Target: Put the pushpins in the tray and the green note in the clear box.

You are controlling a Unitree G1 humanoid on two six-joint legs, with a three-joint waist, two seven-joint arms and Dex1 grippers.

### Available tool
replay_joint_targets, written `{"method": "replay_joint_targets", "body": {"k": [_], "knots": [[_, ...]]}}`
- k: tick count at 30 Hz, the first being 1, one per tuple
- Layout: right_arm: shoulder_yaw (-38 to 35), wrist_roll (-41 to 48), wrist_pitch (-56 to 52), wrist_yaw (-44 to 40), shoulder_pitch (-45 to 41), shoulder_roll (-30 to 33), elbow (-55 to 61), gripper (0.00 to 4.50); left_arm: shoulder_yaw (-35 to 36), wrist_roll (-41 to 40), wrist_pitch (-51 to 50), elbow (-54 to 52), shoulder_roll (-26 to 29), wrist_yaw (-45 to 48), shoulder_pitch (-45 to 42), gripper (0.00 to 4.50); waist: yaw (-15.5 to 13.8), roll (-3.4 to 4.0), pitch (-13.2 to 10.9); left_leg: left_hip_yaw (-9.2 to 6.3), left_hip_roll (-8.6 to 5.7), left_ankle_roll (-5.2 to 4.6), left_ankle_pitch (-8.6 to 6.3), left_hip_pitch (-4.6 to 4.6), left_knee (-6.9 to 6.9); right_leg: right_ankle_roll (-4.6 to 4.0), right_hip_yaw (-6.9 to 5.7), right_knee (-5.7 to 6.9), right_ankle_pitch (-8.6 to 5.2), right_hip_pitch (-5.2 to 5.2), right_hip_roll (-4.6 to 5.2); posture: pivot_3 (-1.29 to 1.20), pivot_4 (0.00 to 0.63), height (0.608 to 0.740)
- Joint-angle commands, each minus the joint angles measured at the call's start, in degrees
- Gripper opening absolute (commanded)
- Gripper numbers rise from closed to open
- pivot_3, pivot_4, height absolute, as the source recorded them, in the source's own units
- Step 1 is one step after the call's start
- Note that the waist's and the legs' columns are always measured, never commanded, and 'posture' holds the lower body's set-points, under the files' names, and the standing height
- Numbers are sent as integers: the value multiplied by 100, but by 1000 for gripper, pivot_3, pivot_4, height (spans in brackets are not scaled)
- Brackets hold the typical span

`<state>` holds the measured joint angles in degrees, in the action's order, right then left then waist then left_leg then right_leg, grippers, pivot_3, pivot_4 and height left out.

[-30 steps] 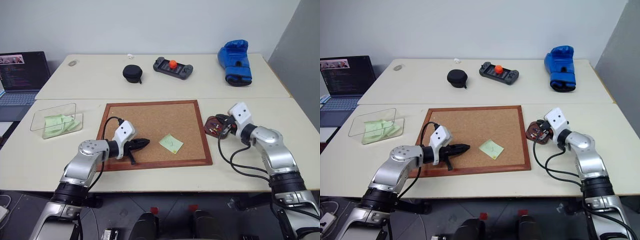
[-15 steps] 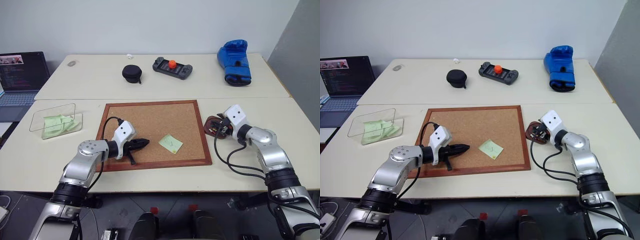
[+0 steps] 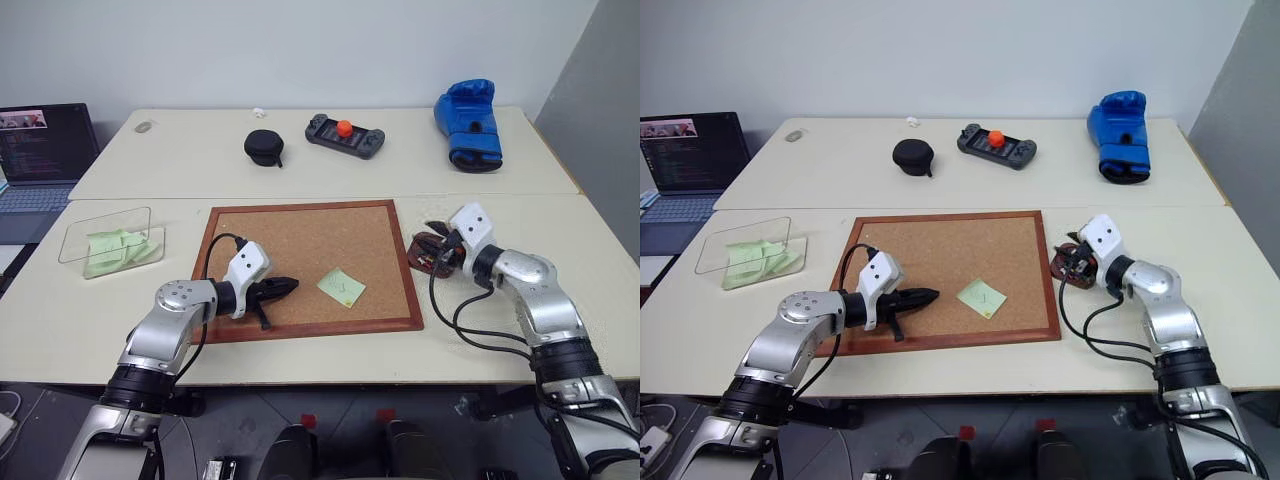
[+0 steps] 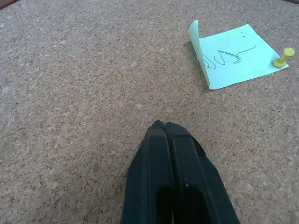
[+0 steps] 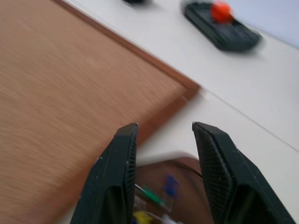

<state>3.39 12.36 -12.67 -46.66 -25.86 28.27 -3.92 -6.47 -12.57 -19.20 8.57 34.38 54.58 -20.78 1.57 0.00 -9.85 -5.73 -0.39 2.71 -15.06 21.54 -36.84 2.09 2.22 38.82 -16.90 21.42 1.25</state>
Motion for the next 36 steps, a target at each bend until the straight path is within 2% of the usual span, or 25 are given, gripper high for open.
{"method": "replay_joint_targets", "body": {"k": [1,5,10,19,26,36], "knots": [[466,540,-518,-667,449,53,1220,1960,-205,241,-109,204,10,-21,113,0,0,0,0,-6,0,0,0,0,0,0,1,0,0,0,0,0,150,740],[1039,326,-359,-743,684,-146,1441,1960,-216,240,-124,200,12,-11,94,0,7,0,0,-11,0,0,0,-4,0,26,-1,-1,-15,1,0,0,150,740],[1504,18,-1,-729,583,-476,1018,1960,-217,233,-150,149,36,-1,123,0,4,-2,-1,-13,0,0,0,-6,0,28,-1,-2,-16,2,0,0,150,740],[1586,-170,301,-681,156,-1017,-114,1960,-164,191,-253,-94,115,-37,308,0,11,-6,-3,-11,1,1,0,-7,2,24,0,-2,-14,4,0,0,150,740],[1610,-279,448,-937,139,-979,-413,1960,-111,164,-316,-231,152,-86,415,0,28,-7,-3,-4,3,1,0,-7,13,-1,4,-3,-1,13,0,0,150,740],[1530,-319,485,-840,87,-1046,-521,227,-140,177,-327,-190,119,-77,313,0,30,-6,-3,-2,3,1,0,-8,14,-1,5,-4,-1,12,-2,0,150,740]]}}
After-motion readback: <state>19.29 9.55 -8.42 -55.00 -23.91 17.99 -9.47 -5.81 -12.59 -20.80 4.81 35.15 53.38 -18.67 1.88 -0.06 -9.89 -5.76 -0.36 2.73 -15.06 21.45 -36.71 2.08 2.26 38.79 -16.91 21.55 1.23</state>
